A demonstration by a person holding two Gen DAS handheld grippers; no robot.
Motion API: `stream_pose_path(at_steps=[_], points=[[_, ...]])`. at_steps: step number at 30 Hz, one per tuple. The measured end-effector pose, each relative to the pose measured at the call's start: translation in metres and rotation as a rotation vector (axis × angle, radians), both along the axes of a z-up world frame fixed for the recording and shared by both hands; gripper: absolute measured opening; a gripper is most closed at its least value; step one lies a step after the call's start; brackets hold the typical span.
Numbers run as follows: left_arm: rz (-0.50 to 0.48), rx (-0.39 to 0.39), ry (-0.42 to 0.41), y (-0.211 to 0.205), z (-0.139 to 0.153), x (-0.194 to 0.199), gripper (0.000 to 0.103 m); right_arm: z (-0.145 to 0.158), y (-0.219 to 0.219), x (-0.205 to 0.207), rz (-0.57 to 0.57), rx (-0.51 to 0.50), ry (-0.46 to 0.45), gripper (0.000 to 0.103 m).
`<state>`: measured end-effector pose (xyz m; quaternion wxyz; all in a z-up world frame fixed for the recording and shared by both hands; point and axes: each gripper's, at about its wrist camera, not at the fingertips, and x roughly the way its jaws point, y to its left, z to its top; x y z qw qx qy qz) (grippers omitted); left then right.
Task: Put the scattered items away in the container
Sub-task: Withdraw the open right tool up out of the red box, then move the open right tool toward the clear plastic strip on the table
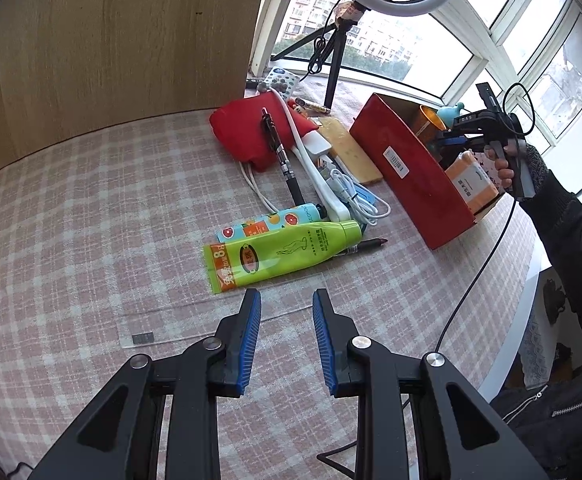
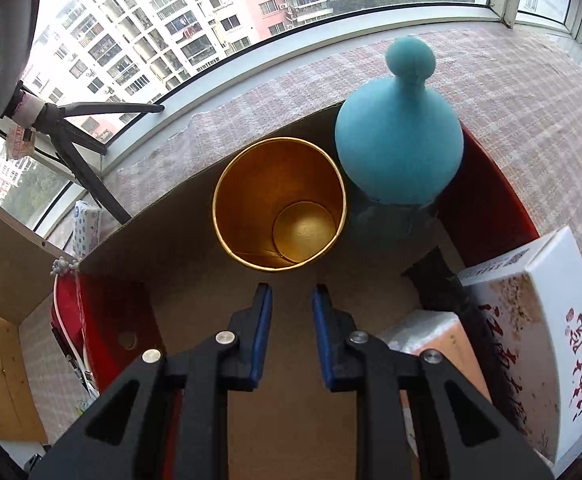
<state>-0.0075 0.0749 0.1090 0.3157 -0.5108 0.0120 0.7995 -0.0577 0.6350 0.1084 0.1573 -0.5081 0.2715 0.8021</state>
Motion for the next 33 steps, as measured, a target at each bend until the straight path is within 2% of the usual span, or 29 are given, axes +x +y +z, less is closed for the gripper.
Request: stream_pose_path(at_steps=[3,5,7,11,14,18,20,23,25,28,30,31,32,33], points=[[0.027,0.008,0.022,-0.006,0.004,0.002,0.026,0.032,-0.021,0.028,0.019,-0.029,0.158,0.027],[0.059,0.012,0.038,-0.011,0.005,0.004,0.028,0.055,-0.045,0.054,0.021,-0.014,0.265,0.050],[0.087,0.021,0.041,-0.017,0.005,0.003,0.029,0.074,-0.070,0.082,0.015,0.008,0.374,0.061],[0.125,0.024,0.046,-0.021,-0.001,-0.001,0.029,0.084,-0.111,0.119,0.014,-0.021,0.491,0.063],[0.132,0.018,0.050,-0.019,-0.009,-0.005,0.031,0.085,-0.146,0.110,0.095,-0.045,0.472,0.063],[0.148,-0.006,0.043,-0.017,-0.026,-0.009,0.034,0.079,-0.191,0.073,0.185,-0.033,0.437,0.063],[0.155,-0.021,0.050,-0.017,-0.032,-0.009,0.039,0.076,-0.210,0.052,0.213,-0.044,0.421,0.063],[0.158,-0.025,0.054,-0.023,-0.039,-0.006,0.039,0.069,-0.236,0.038,0.241,-0.059,0.443,0.063],[0.150,-0.022,0.060,-0.027,-0.041,-0.005,0.040,0.056,-0.257,0.032,0.292,-0.047,0.413,0.063],[0.125,-0.019,0.073,-0.031,-0.042,-0.005,0.040,0.025,-0.283,0.034,0.379,-0.090,0.333,0.063],[0.080,-0.029,0.088,-0.027,-0.042,-0.007,0.040,-0.001,-0.298,0.036,0.442,-0.152,0.245,0.059],[0.052,-0.037,0.095,-0.024,-0.042,-0.009,0.040,-0.013,-0.305,0.038,0.464,-0.165,0.209,0.048],[0.013,-0.046,0.101,-0.019,-0.042,-0.011,0.040,-0.022,-0.310,0.040,0.480,-0.164,0.184,0.043],[-0.028,-0.056,0.108,-0.012,-0.043,-0.013,0.040,-0.030,-0.314,0.043,0.491,-0.160,0.164,0.043]])
